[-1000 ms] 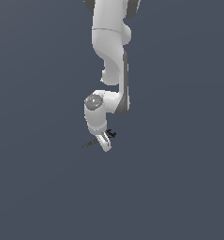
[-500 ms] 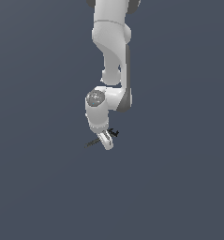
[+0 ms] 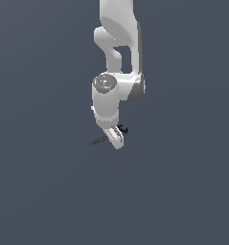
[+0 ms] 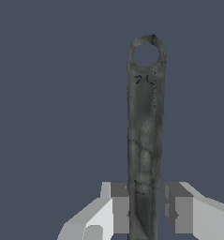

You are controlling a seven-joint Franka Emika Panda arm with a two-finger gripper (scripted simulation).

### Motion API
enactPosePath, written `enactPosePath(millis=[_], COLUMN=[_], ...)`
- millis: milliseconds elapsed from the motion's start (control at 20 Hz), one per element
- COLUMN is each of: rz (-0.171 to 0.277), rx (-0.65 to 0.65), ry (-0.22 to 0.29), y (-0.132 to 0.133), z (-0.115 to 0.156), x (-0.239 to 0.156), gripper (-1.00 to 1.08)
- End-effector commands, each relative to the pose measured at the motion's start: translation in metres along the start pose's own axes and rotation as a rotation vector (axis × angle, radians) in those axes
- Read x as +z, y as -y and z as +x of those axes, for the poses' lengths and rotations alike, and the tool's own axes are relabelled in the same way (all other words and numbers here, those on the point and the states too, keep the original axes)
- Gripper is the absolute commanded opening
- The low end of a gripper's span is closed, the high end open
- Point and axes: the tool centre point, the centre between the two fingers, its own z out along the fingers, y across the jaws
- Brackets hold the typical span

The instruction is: Pick up the object and move it to a goal position.

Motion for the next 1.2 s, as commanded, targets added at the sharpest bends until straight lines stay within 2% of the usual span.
enactPosePath(millis=[0,750,1150], rz=[0.000,-0.001,0.000], rx=[0.000,-0.001,-0.003], ry=[-0.001,-0.002,-0.001], y=[0.010,0.072,0.100], z=[-0.006,-0.037,-0.049], x=[-0.027,-0.183,-0.247], gripper=[-1.00,-1.00,-1.00])
